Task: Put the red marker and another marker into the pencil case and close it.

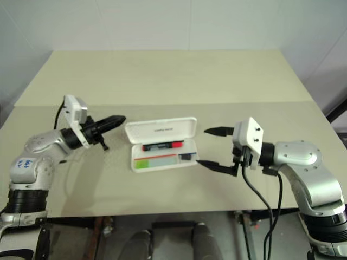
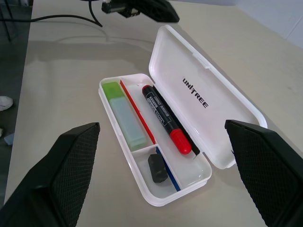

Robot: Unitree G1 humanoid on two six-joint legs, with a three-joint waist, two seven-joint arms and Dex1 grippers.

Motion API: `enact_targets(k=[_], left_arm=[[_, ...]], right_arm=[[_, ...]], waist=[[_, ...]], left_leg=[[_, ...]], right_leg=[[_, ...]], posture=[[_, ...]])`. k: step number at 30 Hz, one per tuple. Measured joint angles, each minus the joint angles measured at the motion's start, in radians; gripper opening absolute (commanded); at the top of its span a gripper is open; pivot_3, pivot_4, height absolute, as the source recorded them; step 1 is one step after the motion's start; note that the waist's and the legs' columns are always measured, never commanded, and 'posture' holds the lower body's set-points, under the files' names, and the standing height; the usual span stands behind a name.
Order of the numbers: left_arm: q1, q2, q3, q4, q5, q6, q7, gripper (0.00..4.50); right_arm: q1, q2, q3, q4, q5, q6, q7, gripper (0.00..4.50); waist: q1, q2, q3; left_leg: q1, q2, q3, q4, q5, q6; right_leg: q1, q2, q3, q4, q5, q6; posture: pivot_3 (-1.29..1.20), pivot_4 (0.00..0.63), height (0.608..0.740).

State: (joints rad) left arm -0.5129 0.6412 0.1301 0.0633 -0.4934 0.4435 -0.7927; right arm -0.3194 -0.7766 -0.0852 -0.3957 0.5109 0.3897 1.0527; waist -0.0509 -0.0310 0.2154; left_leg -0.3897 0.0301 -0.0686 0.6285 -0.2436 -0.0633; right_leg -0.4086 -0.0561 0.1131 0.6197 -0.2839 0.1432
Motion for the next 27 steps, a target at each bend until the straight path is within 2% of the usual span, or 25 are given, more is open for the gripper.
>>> enact_targets(k=[5, 10, 20, 21, 27], left_arm=[[-0.035, -0.009, -0.036, 0.038, 0.028, 0.001, -0.028, 0.03], [-0.058, -0.005, -0.074, 0.059, 0.033, -0.02, -0.132, 0.03], [0.012, 0.151, -0.189, -0.073, 0.002, -0.02, -0.542, 0.03], [0.019, 0.156, -0.208, -0.075, 0.02, -0.027, -0.557, 0.03], [0.023, 0.142, -0.269, -0.069, 0.101, -0.09, -0.557, 0.03]], right_arm=[[0.018, 0.0, 0.0, -0.026, 0.0, 0.002, -0.025, 4.5], [0.032, 0.0, 0.0, -0.044, 0.001, 0.004, -0.05, 4.5], [0.041, 0.007, 0.0, -0.055, 0.001, 0.004, -0.085, 4.5], [0.04, 0.008, 0.001, -0.055, 0.001, 0.004, -0.088, 4.5], [0.03, 0.021, 0.002, -0.082, 0.002, 0.005, -0.115, 4.5]], waist=[[0.0, 0.0, 0.0], [0.001, 0.0, 0.0], [-0.003, 0.0, 0.0], [-0.002, 0.0, 0.0], [-0.001, 0.0, 0.0]], left_leg=[[0.0, 0.0, 0.0, -0.001, 0.0, 0.0], [0.0, 0.0, 0.0, -0.001, 0.0, 0.0], [0.0, 0.0, 0.0, -0.002, 0.0, 0.0], [0.0, 0.0, 0.0, -0.002, 0.0, 0.0], [-0.001, 0.0, 0.0, -0.001, 0.0, 0.0]], right_leg=[[0.0, 0.0, 0.0, 0.0, 0.001, 0.002], [0.0, 0.0, 0.0, 0.0, 0.0, 0.001], [-0.001, 0.0, 0.0, -0.001, -0.004, -0.006], [-0.001, 0.0, 0.0, -0.001, -0.007, -0.013], [-0.001, 0.0, 0.0, -0.001, -0.008, -0.014]], posture=[[0.0, 0.15, 0.74], [0.0, 0.15, 0.74], [0.0, 0.15, 0.74], [0.0, 0.15, 0.74], [0.0, 0.15, 0.74]])
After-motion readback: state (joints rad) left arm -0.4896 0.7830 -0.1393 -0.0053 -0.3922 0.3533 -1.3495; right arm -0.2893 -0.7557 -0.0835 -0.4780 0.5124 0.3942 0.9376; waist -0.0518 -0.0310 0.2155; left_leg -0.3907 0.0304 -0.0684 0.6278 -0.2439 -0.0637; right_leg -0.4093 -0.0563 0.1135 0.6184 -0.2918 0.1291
